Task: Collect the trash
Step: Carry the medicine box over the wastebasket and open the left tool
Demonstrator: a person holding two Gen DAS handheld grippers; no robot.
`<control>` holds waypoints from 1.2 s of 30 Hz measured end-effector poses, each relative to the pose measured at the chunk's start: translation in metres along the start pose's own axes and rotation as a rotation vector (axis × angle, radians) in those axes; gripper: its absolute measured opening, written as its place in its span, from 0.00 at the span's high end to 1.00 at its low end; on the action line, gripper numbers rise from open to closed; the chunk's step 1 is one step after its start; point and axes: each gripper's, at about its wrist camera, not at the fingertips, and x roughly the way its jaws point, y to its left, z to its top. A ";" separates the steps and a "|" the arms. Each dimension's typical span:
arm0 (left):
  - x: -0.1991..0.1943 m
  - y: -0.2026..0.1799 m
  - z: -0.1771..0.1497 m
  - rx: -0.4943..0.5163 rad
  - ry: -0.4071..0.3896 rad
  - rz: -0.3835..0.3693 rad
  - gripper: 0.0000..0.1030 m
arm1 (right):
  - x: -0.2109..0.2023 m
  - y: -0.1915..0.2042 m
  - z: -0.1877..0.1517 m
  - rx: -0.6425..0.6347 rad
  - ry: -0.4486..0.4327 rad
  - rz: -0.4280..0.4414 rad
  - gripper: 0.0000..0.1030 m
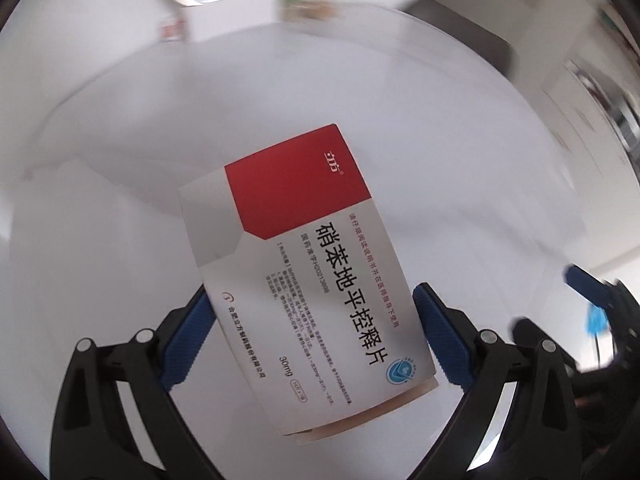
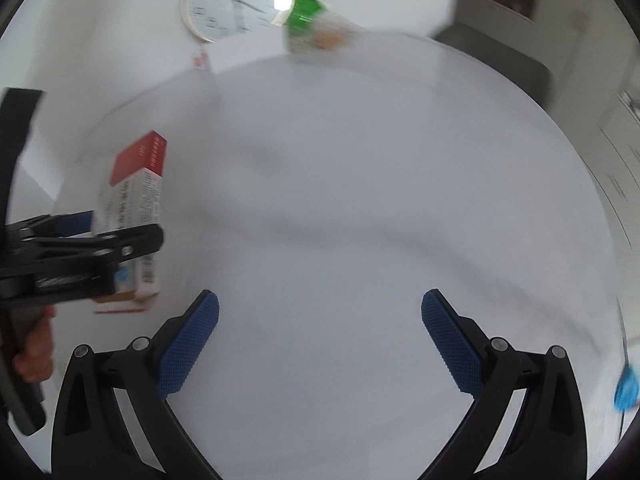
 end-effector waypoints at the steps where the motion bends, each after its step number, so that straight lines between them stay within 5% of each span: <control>1: -0.005 -0.026 -0.015 0.044 0.003 -0.020 0.11 | -0.011 -0.019 -0.023 0.030 0.011 -0.022 0.02; 13: -0.030 -0.286 -0.165 0.492 0.056 -0.259 0.10 | -0.132 -0.203 -0.247 0.320 0.019 -0.211 0.02; 21: -0.013 -0.417 -0.253 0.741 0.147 -0.308 0.10 | -0.184 -0.299 -0.384 0.537 0.059 -0.358 0.02; 26: -0.025 -0.475 -0.314 0.854 0.179 -0.304 0.10 | -0.195 -0.329 -0.441 0.664 0.087 -0.404 0.02; 36: 0.022 -0.543 -0.367 0.986 0.292 -0.289 0.09 | -0.190 -0.360 -0.499 0.788 0.112 -0.446 0.02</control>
